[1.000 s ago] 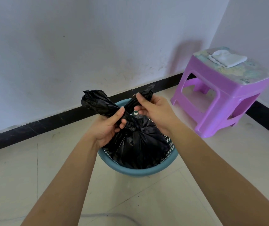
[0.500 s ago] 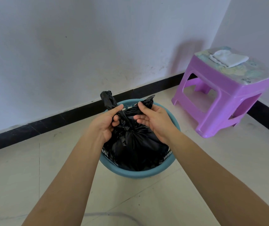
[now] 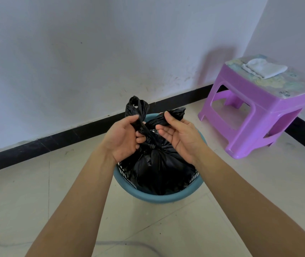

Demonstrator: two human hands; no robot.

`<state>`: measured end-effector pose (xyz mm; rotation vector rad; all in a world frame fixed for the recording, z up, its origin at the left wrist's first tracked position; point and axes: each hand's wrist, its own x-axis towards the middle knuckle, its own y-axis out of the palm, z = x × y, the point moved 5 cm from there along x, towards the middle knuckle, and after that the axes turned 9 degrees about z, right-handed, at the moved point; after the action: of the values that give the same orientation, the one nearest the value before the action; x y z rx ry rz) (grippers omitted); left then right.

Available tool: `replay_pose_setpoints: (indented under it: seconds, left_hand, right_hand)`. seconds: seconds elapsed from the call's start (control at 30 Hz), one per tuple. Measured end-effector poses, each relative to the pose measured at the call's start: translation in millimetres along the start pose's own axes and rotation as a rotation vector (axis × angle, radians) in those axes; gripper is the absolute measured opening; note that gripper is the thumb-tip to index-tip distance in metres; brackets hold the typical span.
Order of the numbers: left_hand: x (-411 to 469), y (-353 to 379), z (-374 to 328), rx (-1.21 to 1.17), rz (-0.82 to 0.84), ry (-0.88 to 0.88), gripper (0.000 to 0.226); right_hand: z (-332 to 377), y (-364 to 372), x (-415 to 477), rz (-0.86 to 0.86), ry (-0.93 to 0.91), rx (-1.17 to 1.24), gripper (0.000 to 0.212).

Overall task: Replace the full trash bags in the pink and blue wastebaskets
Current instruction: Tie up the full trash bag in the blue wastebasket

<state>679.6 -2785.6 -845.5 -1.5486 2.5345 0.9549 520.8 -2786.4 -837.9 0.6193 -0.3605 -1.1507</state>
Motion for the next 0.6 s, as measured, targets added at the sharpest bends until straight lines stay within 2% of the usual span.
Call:
replay_pose_setpoints:
  seconds: [0.07,0.13,0.4,0.5,0.6]
  left_hand:
    - [-2.1,0.5,0.8,-0.004,0.071,0.086,0.005]
    - [-1.5,0.1,2.6,0.012,0.043,0.148,0.001]
    - [4.2,-1.1,3.0,0.143,-0.312,0.070,0.012]
    - [3.6,1.2,2.7,0.107,-0.287,0.028,0.010]
    - [3.6,6.9,4.3,0.054,-0.178,0.037,0.012]
  right_hand:
    - [1.5,-3.5,0.5,-0.021,-0.009,0.020,0.018]
    - [2.0,-6.0,0.7,-0.026,-0.010,0.024,0.015]
    - [6.3,-4.7,-4.7,0.035,-0.007,-0.068,0.021]
    - [13.6,-2.4,-6.7,0.005,-0.055,-0.137,0.022]
    - [27.7,-3.6,-6.1,-0.051,-0.155,-0.163,0.015]
